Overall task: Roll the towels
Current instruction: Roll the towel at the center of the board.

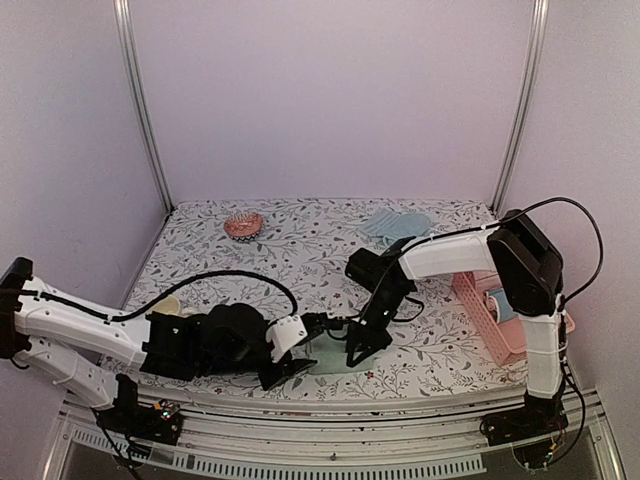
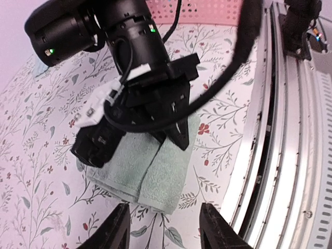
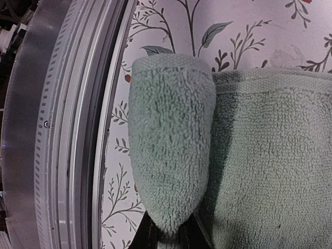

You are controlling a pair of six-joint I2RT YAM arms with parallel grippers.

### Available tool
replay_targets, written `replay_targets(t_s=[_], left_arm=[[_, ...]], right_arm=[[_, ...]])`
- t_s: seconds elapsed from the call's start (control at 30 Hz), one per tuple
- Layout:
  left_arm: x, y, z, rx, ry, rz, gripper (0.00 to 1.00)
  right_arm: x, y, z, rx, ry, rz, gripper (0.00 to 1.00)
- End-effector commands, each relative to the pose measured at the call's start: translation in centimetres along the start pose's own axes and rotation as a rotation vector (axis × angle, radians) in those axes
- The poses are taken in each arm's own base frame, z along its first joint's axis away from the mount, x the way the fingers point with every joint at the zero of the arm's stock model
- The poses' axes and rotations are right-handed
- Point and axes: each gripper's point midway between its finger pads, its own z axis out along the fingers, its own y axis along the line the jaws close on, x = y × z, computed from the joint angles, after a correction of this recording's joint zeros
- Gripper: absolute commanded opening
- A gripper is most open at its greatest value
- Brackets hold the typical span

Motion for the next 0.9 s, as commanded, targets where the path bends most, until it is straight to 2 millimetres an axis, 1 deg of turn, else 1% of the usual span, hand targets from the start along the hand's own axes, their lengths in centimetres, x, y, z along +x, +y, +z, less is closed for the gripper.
replay_targets(t_s=[0.0,0.1,0.17,0.2,0.3,0.43,0.5,0.57,0.63,0.7,0.77,0.87], left_arm=[[1.6,1.0,1.0,-0.200,0.061,0.114,0.43],[1.4,-0.9,2.3,-0.156,0.055,0.179,0.42],[1.4,-1.6,3.5,-0.136,0.072,0.215,0.44],[1.8,-1.6,4.1,-0.148,0.095,0.243,0.45],[2.2,-1.9,5.7,-0.152,0.139,0.315,0.53],[3.0,-3.0,7.5,-0.099,0.180,0.391,0.54],[3.8,-3.6,8.3,-0.065,0.220,0.426,0.53],[4.7,-3.6,9.2,-0.050,0.263,0.434,0.50],[5.1,-2.7,9.7,-0.096,0.285,0.425,0.47],[5.0,-2.4,9.9,-0.095,0.277,0.400,0.46],[5.0,-2.3,9.9,-0.086,0.265,0.384,0.40],[5.2,-2.3,10.0,-0.065,0.270,0.369,0.31]], right_arm=[[5.1,1.3,2.9,-0.162,0.160,0.169,0.04],[5.9,1.2,3.6,-0.184,0.186,0.189,0.04],[6.1,1.1,3.8,-0.187,0.189,0.194,0.05],[6.1,1.1,3.8,-0.187,0.187,0.195,0.05],[6.1,1.0,3.7,-0.183,0.184,0.199,0.05],[6.0,0.8,3.7,-0.178,0.185,0.202,0.05],[6.0,0.8,3.6,-0.176,0.183,0.203,0.05],[5.9,0.8,3.6,-0.175,0.183,0.203,0.06],[5.9,0.8,3.5,-0.173,0.181,0.203,0.06],[5.6,0.9,3.3,-0.168,0.173,0.197,0.07],[5.1,1.0,2.8,-0.161,0.160,0.183,0.10],[4.0,1.5,1.5,-0.160,0.133,0.168,0.18]])
